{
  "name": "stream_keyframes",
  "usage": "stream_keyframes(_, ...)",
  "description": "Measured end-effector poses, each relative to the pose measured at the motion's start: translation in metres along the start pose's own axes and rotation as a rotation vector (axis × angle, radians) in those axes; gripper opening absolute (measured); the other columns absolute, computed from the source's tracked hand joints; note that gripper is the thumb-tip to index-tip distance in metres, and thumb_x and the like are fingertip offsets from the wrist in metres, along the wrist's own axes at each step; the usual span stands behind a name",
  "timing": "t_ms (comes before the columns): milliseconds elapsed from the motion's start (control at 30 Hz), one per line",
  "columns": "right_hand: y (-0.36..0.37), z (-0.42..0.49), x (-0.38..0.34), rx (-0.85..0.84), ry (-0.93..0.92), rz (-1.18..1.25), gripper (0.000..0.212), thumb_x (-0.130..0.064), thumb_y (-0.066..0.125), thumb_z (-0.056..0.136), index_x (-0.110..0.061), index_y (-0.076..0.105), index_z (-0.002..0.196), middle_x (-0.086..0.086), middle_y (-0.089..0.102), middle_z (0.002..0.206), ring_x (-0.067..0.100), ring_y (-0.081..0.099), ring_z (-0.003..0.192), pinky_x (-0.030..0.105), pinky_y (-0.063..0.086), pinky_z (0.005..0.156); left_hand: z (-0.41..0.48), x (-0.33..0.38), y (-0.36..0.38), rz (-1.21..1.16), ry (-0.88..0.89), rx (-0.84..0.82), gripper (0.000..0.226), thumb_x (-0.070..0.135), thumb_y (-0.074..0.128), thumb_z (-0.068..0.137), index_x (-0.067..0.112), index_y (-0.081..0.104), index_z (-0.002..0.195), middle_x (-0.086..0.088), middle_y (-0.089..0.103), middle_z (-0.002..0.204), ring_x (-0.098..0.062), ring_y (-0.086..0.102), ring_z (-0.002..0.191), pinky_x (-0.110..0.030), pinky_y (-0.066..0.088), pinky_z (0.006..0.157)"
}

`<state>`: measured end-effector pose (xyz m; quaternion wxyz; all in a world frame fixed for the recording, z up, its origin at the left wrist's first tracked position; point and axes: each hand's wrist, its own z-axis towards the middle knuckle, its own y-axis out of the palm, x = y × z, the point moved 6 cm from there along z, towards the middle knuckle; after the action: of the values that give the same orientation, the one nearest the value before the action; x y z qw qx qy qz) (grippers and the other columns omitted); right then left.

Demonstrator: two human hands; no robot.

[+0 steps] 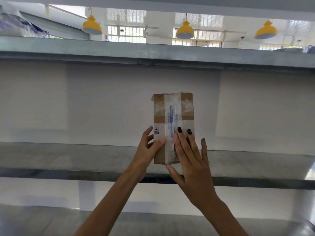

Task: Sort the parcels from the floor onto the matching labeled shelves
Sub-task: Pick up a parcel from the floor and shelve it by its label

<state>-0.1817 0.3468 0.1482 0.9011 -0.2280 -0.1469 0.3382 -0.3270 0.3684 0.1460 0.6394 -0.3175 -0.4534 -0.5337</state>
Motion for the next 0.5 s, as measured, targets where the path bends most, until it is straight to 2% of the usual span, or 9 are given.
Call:
stream_keyframes(100,-0.001,0.001,0.011,0.001,0.074,0.114,0.074,-0.061,0.027,0.092,-0.017,0.011,0.149,0.004,0.021,0.156,0.021,0.014,0.146,0.053,0.012,0.115,0.002,0.005,-0.003,0.027,0.020,0.042,0.087,0.059,0.059,0.068,0.027,0.029,0.143,-0.002,0.048,0.137,-0.015,0.052,0.116,-0.028,0.050,0.085)
stream_keyframes(200,-0.005,-0.001,0.015,-0.001,0.099,0.306,0.076,-0.064,0.031,0.090,-0.024,0.004,0.149,0.000,0.013,0.159,0.016,0.006,0.147,0.050,0.009,0.118,0.002,0.007,-0.003,0.056,0.056,0.134,0.090,0.063,0.059,0.068,0.022,0.031,0.143,-0.004,0.049,0.135,-0.019,0.051,0.120,-0.036,0.053,0.092)
stream_keyframes(267,-0.009,0.001,0.017,-0.004,0.139,0.429,0.077,-0.066,0.033,0.088,-0.029,0.002,0.148,-0.006,0.008,0.160,0.014,0.003,0.148,0.052,0.010,0.119,0.001,0.010,0.000,0.063,0.108,0.172,0.084,0.063,0.060,0.070,0.020,0.037,0.139,-0.005,0.049,0.135,-0.020,0.052,0.121,-0.028,0.058,0.083)
stream_keyframes(333,-0.012,0.002,0.020,0.031,0.186,0.507,0.076,-0.067,0.033,0.087,-0.034,0.002,0.147,-0.017,0.003,0.158,0.012,0.003,0.147,0.056,0.013,0.117,-0.001,0.015,0.004,0.084,0.144,0.187,0.079,0.058,0.057,0.067,0.019,0.041,0.134,-0.006,0.048,0.135,-0.019,0.052,0.120,-0.014,0.056,0.071)
stream_keyframes(367,-0.014,0.003,0.022,0.054,0.209,0.534,0.074,-0.067,0.032,0.086,-0.036,0.001,0.146,-0.024,0.000,0.156,0.010,0.003,0.147,0.057,0.014,0.116,-0.001,0.016,0.007,0.089,0.156,0.189,0.078,0.055,0.056,0.065,0.019,0.041,0.133,-0.005,0.048,0.135,-0.019,0.051,0.120,-0.012,0.055,0.069)
stream_keyframes(433,-0.015,0.001,0.024,0.093,0.246,0.588,0.068,-0.065,0.032,0.087,-0.045,-0.002,0.143,-0.034,-0.005,0.152,0.004,0.002,0.146,0.059,0.015,0.115,-0.004,0.020,0.011,0.074,0.179,0.182,0.075,0.050,0.058,0.066,0.019,0.040,0.132,-0.003,0.050,0.132,-0.020,0.053,0.119,-0.016,0.057,0.070)
stream_keyframes(500,-0.014,-0.004,0.026,0.116,0.280,0.655,0.066,-0.058,0.035,0.089,-0.052,-0.004,0.141,-0.038,-0.005,0.150,0.001,0.004,0.145,0.057,0.020,0.115,-0.006,0.024,0.012,0.047,0.212,0.156,0.062,0.045,0.059,0.070,0.021,0.042,0.124,0.003,0.057,0.122,-0.018,0.058,0.113,-0.023,0.060,0.071)
